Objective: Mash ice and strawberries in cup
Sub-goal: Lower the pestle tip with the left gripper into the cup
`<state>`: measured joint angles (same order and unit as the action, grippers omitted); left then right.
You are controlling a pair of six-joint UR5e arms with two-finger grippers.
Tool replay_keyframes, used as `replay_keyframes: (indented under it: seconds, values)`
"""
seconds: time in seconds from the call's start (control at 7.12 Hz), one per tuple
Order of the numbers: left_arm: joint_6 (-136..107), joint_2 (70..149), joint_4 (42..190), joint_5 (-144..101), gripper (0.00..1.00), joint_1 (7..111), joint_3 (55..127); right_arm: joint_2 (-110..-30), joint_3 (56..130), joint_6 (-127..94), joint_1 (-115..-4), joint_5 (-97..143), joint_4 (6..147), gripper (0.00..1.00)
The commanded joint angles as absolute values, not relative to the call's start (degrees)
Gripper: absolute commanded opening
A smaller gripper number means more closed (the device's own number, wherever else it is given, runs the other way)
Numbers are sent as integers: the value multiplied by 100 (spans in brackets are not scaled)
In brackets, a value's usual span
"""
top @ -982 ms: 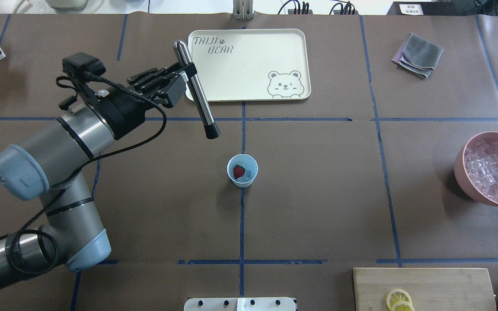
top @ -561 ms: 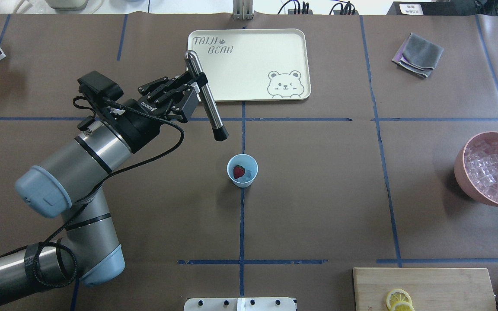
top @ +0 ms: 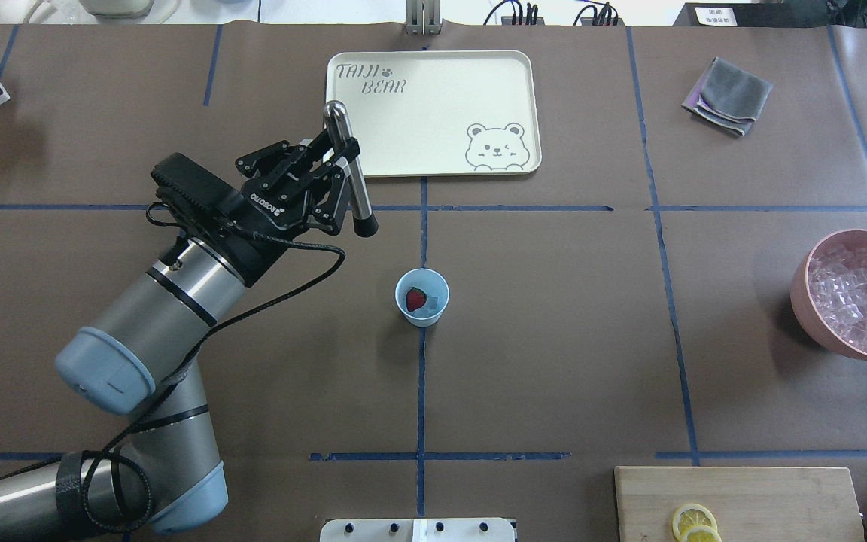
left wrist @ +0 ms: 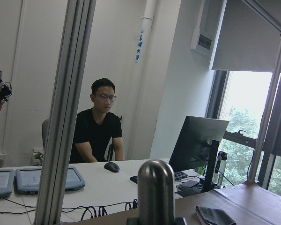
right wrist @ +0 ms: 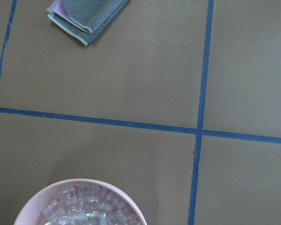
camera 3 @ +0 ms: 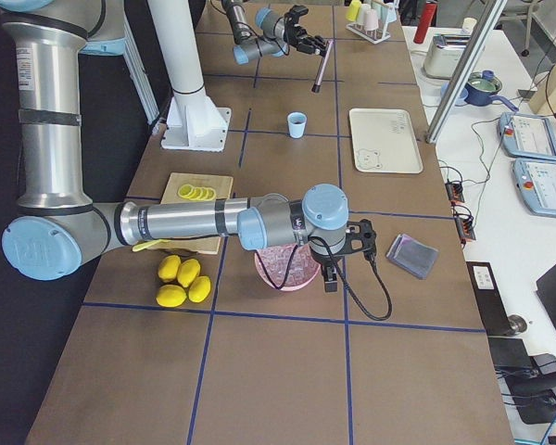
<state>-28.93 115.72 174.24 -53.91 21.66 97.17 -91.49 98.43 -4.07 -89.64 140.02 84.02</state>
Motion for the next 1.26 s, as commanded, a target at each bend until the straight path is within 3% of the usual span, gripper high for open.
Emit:
replay_keyframes:
  seconds: [0.0,1.12]
  values:
    - [-2523,11776,17246,-4784,0,1628,9721,-9149,9844,-404,-8965,13992,8402,100]
    - [-2856,12279,17208,-4500,0,1239,9053,-9141,9835,-404,-8956,13957,8402,100]
